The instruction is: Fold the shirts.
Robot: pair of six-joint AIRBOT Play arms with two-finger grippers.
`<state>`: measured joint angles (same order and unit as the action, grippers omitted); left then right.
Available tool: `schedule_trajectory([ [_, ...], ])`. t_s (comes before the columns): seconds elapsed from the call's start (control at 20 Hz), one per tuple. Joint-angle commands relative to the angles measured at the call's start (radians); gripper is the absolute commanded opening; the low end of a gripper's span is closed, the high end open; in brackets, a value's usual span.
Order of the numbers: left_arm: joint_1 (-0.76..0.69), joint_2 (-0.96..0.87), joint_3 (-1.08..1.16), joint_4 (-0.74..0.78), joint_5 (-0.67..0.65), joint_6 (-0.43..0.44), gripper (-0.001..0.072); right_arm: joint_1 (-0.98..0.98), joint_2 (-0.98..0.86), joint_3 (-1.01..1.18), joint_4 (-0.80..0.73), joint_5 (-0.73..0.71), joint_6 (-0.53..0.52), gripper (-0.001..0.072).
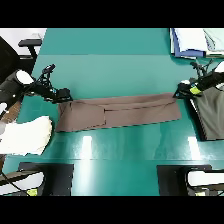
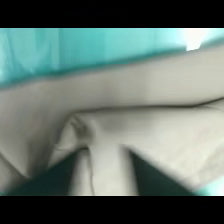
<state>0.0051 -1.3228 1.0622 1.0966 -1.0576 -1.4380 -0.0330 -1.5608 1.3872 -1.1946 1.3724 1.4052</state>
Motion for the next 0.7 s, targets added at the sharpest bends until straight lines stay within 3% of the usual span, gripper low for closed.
schedule_trajectory([
  [0.0, 0.000, -0.018, 0.014, -0.056, 0.022, -0.002, 0.0563, -0.037, -0.047, 0.064, 0.130, 0.028, -0.099, 0.0393],
  [0.05, 0.000, -0.018, 0.023, -0.062, 0.013, -0.002, 0.0562, -0.063, -0.045, 0.066, 0.130, 0.053, -0.109, 0.0397],
  [0.1, 0.000, -0.018, 0.035, -0.077, 0.000, -0.001, 0.0459, -0.087, -0.044, 0.058, 0.129, 0.083, -0.131, 0.0486],
  [0.15, 0.000, -0.018, 0.044, -0.092, -0.011, -0.001, 0.0267, -0.119, -0.045, 0.043, 0.129, 0.112, -0.137, 0.0536],
  [0.2, 0.000, -0.017, 0.045, -0.118, -0.014, 0.006, 0.0117, -0.152, -0.045, 0.017, 0.130, 0.124, -0.145, 0.0536],
  [0.25, -0.001, -0.017, 0.045, -0.152, -0.013, 0.023, 0.0024, -0.185, -0.045, -0.018, 0.131, 0.121, -0.156, 0.0538],
  [0.35, -0.019, -0.017, 0.045, -0.201, 0.000, 0.035, 0.0025, -0.232, -0.052, -0.092, 0.132, 0.093, -0.185, 0.0581],
  [0.55, -0.150, -0.018, 0.045, -0.208, 0.087, 0.023, 0.0025, -0.264, -0.126, -0.169, 0.272, 0.085, -0.259, 0.0581],
  [0.65, -0.221, -0.021, 0.045, -0.208, 0.140, -0.026, 0.0024, -0.240, -0.163, -0.162, 0.322, 0.084, -0.263, 0.0573],
])
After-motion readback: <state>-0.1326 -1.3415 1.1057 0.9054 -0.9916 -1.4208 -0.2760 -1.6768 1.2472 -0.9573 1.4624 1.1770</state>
